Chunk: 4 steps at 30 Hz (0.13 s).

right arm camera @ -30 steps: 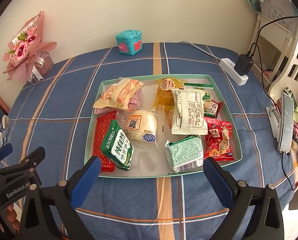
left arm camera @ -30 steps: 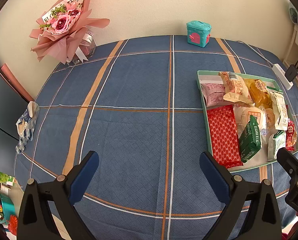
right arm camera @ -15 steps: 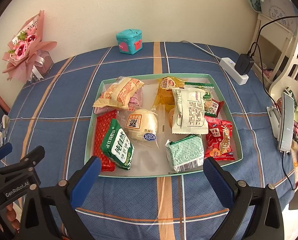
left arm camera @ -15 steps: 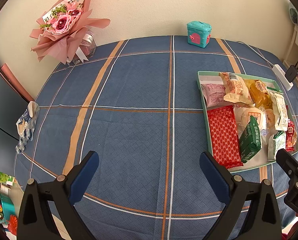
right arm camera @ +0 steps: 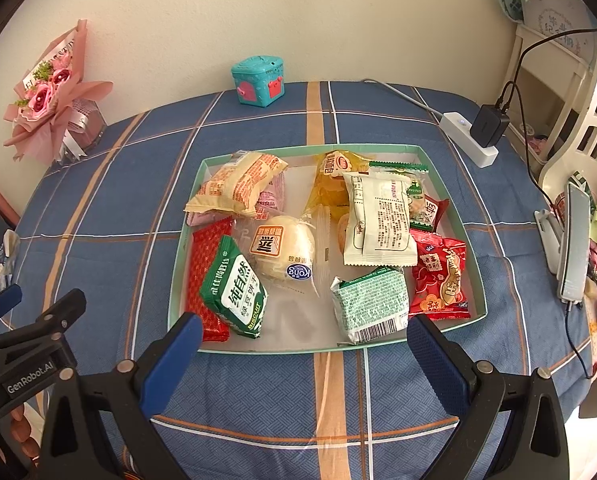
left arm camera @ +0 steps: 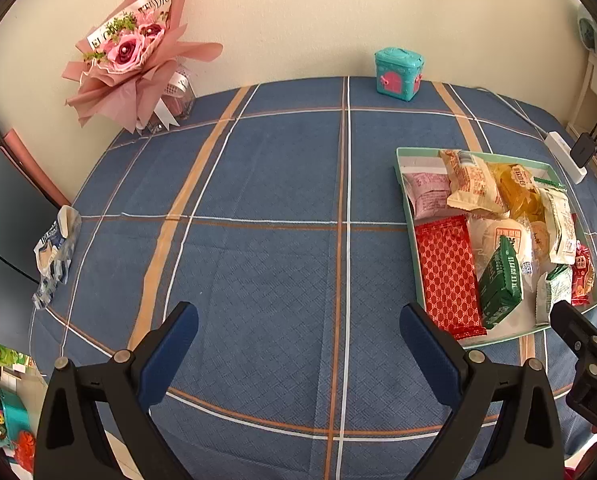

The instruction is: Organize snacks

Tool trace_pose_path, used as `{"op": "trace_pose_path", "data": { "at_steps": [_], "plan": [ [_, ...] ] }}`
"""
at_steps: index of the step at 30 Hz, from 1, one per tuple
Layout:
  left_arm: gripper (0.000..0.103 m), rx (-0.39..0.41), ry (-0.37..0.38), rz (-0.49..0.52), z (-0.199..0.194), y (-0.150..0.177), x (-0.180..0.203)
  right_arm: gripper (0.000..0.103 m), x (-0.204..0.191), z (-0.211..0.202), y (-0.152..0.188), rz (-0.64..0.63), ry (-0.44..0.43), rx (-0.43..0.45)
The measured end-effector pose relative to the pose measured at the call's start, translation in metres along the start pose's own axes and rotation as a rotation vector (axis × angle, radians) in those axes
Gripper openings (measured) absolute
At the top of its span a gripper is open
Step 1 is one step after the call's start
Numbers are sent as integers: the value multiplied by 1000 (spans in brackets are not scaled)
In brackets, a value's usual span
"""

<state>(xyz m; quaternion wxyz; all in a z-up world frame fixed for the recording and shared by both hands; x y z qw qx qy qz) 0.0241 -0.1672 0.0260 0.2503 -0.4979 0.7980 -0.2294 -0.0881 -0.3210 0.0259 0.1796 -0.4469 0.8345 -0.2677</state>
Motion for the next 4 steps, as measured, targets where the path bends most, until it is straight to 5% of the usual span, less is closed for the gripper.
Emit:
{"op": "trace_pose_path", "data": {
  "at_steps": [4],
  "plan": [
    [101, -2, 19, 3, 2, -1, 0, 103, 0, 0, 0, 0, 0, 0]
  ]
}}
Point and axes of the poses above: each gripper's, at about its wrist camera, not at the fingertips, and z roughly the way its jaws point, x to its right, y to its underside, the point moved 3 cm from there along z, roughly the way its jaws point, and after that the axes turned 9 degrees about x, right-handed, at the moved point
